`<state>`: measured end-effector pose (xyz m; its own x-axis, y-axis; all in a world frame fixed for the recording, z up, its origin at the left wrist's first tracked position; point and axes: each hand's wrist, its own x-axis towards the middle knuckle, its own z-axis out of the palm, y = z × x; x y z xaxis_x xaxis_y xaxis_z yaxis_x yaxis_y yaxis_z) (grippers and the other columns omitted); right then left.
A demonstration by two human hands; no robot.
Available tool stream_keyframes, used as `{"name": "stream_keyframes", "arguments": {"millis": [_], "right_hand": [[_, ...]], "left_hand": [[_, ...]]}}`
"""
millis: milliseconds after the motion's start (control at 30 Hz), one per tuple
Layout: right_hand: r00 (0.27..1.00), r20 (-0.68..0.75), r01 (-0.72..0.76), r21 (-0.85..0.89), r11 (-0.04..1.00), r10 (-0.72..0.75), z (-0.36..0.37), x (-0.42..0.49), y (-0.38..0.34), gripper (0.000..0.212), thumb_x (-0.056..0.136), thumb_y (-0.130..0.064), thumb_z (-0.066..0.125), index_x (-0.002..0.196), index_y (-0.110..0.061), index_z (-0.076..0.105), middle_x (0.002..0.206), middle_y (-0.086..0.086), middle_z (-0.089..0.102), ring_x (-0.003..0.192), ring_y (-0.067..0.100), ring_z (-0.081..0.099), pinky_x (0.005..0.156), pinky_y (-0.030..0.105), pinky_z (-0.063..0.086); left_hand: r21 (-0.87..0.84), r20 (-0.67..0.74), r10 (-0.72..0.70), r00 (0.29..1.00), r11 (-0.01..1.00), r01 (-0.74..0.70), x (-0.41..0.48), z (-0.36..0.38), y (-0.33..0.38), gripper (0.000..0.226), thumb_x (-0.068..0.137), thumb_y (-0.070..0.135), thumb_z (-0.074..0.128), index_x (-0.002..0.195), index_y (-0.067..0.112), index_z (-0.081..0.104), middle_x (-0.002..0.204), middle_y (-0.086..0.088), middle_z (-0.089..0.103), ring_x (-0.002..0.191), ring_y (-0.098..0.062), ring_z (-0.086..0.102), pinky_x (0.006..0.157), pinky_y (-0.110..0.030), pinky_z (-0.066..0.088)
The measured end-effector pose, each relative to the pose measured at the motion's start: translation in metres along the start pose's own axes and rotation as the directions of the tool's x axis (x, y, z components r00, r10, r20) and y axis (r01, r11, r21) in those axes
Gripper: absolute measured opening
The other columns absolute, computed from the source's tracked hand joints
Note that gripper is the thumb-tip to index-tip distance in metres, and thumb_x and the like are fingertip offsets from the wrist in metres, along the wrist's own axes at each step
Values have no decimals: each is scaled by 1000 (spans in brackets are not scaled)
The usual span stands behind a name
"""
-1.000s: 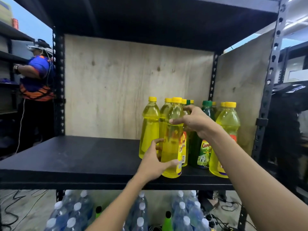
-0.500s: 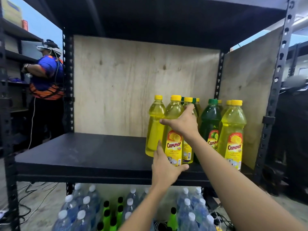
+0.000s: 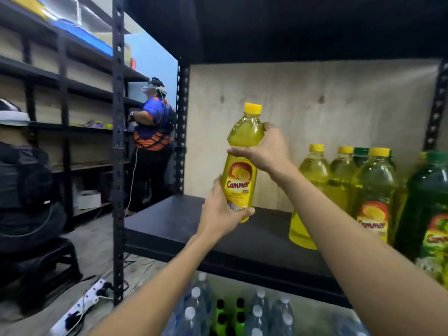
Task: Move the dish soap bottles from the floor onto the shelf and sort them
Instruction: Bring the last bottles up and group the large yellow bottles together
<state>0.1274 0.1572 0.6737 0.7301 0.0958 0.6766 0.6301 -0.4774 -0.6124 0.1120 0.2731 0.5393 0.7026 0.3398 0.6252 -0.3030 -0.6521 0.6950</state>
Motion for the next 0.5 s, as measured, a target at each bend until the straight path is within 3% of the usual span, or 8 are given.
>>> {"name": "stream_keyframes", "arguments": {"millis": [233, 300, 500], "right_hand": [[997, 72, -42, 28, 999, 40, 134, 70, 11, 73, 62, -48, 90, 118, -12, 59, 120, 11, 67, 112, 31, 63, 80, 31, 47], [996, 67, -63, 21, 998, 62, 164, 88, 21, 74, 64, -49, 89, 119, -12, 56, 123, 11, 65, 114, 31, 62, 77, 29, 42], [997, 51, -54, 0, 999, 54, 228, 120, 40, 75, 64, -44, 91, 121, -13, 54, 123, 11, 65, 113, 33, 62, 80, 35, 48]], "left_hand": [[78, 83, -123, 989, 990, 117, 100, -32, -101, 83, 60, 34, 93, 124, 23, 42, 99, 8, 61, 85, -11, 61, 66, -21, 44], [80, 98, -154, 983, 986, 147, 124, -28, -127, 82, 57, 31, 94, 122, 24, 45, 100, 7, 63, 87, -12, 62, 69, -22, 46], [28, 96, -230, 969, 973, 228, 173, -8, -182, 86, 50, 27, 98, 124, 24, 54, 112, 3, 67, 100, -15, 64, 84, -26, 51]]}}
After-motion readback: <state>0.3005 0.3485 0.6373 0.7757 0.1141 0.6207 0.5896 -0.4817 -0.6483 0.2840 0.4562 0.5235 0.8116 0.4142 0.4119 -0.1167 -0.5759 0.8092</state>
